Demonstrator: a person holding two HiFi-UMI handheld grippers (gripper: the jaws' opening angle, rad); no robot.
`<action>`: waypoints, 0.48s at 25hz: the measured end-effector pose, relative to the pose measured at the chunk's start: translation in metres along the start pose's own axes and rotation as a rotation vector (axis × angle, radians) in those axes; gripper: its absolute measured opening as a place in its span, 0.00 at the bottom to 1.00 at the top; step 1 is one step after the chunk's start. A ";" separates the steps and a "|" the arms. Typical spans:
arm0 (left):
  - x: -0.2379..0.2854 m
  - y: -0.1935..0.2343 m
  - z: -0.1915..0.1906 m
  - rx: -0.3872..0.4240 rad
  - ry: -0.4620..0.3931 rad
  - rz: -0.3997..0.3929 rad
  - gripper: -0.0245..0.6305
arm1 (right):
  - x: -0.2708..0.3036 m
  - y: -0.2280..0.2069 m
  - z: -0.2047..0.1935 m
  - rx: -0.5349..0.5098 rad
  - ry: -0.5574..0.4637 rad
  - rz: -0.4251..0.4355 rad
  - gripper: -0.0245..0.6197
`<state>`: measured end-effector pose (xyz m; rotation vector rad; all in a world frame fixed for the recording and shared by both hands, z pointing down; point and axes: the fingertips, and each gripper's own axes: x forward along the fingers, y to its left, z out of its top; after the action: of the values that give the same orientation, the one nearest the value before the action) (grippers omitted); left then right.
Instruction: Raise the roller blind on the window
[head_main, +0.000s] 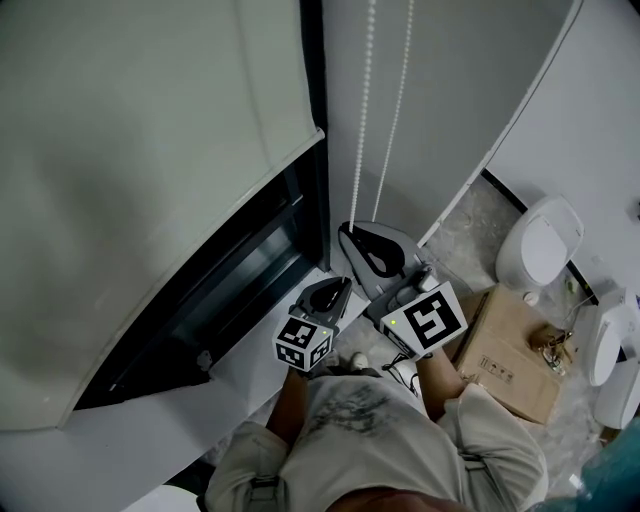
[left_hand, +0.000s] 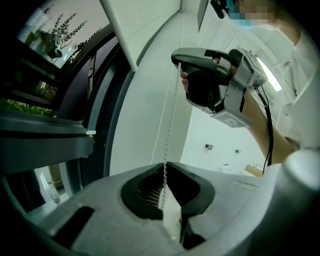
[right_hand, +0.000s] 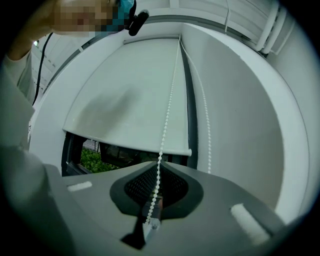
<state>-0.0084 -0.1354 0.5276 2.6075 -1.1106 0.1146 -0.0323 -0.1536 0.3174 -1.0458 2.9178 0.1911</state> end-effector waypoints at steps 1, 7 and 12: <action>0.001 0.000 -0.004 -0.002 0.003 -0.001 0.07 | 0.000 0.000 -0.004 0.002 0.005 -0.003 0.07; 0.006 0.004 -0.029 -0.011 0.048 0.002 0.07 | 0.001 0.004 -0.021 -0.032 0.013 -0.013 0.07; 0.006 0.010 -0.055 -0.030 0.088 0.016 0.07 | 0.000 0.008 -0.048 -0.032 0.063 -0.015 0.07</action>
<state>-0.0086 -0.1288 0.5836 2.5415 -1.0938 0.2127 -0.0370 -0.1533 0.3663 -1.0985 2.9711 0.2095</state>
